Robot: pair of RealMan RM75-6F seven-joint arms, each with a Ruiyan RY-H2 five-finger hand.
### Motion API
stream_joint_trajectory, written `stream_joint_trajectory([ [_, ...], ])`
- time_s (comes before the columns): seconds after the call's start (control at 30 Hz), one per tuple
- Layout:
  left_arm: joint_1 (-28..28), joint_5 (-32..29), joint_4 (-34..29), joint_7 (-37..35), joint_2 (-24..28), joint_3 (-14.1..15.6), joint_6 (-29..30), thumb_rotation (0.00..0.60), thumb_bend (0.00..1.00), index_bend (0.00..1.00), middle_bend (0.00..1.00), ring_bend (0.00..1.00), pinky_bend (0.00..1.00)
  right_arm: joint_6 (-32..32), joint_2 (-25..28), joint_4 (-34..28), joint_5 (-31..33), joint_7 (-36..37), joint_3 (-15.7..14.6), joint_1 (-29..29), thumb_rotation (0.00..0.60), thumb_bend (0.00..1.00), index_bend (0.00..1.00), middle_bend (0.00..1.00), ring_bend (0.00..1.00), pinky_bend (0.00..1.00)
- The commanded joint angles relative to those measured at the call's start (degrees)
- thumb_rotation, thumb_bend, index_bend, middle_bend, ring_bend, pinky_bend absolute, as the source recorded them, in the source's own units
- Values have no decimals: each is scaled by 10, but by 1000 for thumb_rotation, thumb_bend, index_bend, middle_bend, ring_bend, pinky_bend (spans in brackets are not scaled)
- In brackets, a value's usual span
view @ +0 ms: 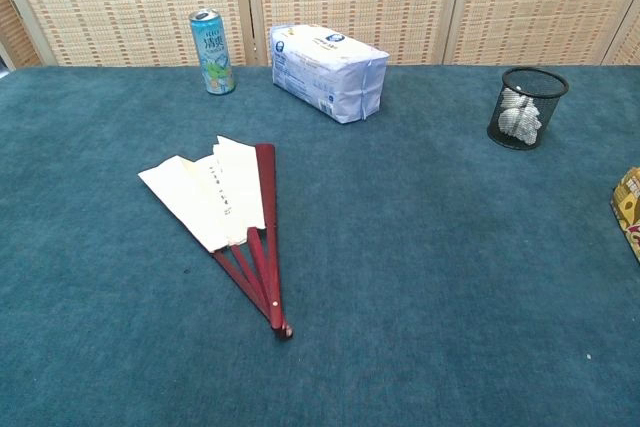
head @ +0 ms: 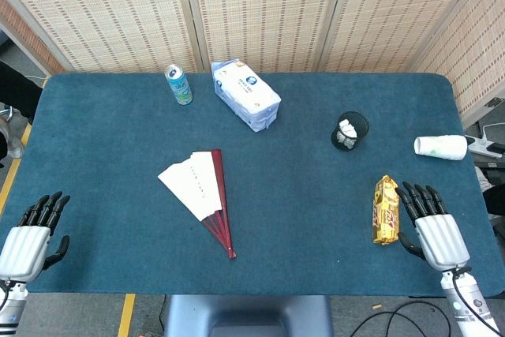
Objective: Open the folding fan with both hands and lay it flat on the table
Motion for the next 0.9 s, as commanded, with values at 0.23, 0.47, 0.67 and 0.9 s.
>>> stream_joint_trajectory([
  [0.23, 0, 5, 4, -3, -8, 1, -1, 600, 463, 0, 0, 0, 142, -22, -36, 12, -36, 7, 14, 42, 600, 237, 0, 0, 0, 0],
  [0.47, -7, -3, 10, -13, -11, -3, -14, 600, 462, 0, 0, 0, 142, -139, -101, 5, -63, -66, 70, 175, 600, 238, 54, 0, 0, 0],
  [0.67, -6, -7, 13, -22, -9, -4, -13, 600, 460, 0, 0, 0, 143, -216, -225, 101, -83, -59, 96, 289, 600, 238, 167, 0, 0, 0],
  [0.9, -3, -11, 10, -33, 1, -4, -10, 600, 458, 0, 0, 0, 144, -277, -335, 222, -68, -79, 100, 364, 600, 238, 208, 0, 0, 0],
])
